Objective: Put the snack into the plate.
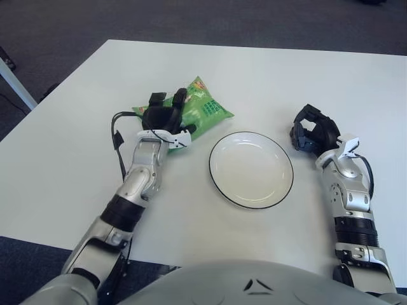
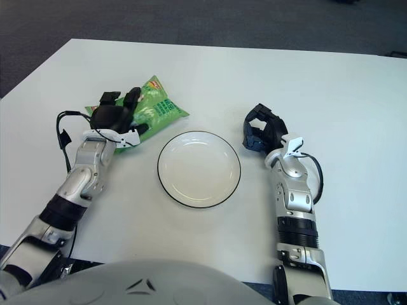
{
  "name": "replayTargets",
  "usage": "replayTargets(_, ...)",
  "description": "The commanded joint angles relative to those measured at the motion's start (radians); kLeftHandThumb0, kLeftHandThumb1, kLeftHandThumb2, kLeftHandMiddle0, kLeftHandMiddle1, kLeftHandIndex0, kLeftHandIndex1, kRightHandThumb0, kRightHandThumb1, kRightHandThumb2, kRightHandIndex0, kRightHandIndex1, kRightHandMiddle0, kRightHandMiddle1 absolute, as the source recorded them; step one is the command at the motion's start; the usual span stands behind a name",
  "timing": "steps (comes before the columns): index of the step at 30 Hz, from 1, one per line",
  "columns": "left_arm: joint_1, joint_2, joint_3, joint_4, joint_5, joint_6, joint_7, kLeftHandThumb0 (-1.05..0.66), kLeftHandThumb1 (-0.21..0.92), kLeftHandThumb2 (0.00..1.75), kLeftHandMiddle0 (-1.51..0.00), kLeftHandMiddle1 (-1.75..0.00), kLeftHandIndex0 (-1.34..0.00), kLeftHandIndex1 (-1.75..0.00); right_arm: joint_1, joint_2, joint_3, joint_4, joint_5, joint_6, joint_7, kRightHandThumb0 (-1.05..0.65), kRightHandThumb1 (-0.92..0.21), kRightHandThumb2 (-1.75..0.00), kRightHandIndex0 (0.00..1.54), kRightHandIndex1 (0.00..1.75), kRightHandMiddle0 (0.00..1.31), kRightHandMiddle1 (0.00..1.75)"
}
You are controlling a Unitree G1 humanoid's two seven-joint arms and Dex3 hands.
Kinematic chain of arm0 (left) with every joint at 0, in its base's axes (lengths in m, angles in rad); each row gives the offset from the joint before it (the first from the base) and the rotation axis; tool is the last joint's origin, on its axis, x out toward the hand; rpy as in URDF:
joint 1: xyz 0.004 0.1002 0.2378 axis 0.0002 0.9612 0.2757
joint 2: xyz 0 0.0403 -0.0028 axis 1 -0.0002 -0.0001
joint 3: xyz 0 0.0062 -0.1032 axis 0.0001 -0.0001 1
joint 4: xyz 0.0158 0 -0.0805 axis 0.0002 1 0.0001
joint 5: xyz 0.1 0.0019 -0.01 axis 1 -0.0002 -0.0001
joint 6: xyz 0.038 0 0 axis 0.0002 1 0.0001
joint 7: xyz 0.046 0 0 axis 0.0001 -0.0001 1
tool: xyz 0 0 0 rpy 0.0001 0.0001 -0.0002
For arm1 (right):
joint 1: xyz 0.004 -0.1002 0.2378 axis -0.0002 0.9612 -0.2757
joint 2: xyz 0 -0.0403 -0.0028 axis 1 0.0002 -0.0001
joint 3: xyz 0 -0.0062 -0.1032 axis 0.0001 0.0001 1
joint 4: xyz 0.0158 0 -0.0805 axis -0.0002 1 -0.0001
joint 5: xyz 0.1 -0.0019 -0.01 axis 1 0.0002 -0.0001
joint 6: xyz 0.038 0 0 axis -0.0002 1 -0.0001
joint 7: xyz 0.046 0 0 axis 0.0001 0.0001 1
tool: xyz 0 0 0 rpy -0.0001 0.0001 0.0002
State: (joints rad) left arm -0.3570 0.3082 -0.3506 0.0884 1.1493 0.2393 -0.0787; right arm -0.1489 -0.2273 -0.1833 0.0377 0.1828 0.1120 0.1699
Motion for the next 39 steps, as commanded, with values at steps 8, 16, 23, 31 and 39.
replayTargets(8,-0.054,0.051,-0.059,0.224,-0.068,-0.103,0.080,-0.08,0.31,1.26,-0.68,-1.59,-0.40,-1.69,0.042,0.005,0.003,0.031,0.008,0.050,0.016,-0.46,-0.37,-1.25,1.32,1.75,0.57,1.75)
replayTargets(16,-0.086,0.070,-0.042,0.312,-0.155,-0.215,0.248,0.00,0.03,1.51,-0.96,-1.34,-0.64,-1.74,0.043,0.003,0.002,0.033,0.003,0.050,0.020,-0.46,-0.38,-1.24,1.32,1.75,0.57,1.75)
replayTargets(23,-0.144,0.079,-0.034,0.399,-0.228,-0.288,0.305,0.00,-0.02,1.61,-0.94,-1.49,-0.65,-1.75,0.041,0.003,-0.001,0.037,0.007,0.053,0.024,-0.46,-0.38,-1.24,1.32,1.75,0.57,1.75)
replayTargets(31,-0.205,0.096,-0.029,0.424,-0.278,-0.340,0.319,0.00,-0.04,1.67,-0.93,-1.58,-0.66,-1.75,0.035,0.003,-0.004,0.053,0.007,0.047,0.030,-0.46,-0.38,-1.24,1.32,1.75,0.56,1.75)
replayTargets(39,-0.214,0.105,0.020,0.348,-0.377,-0.360,0.272,0.00,-0.09,1.71,-0.96,-1.57,-0.70,-1.75,0.030,0.000,-0.003,0.070,-0.002,0.036,0.032,-0.46,-0.38,-1.24,1.31,1.75,0.56,1.75)
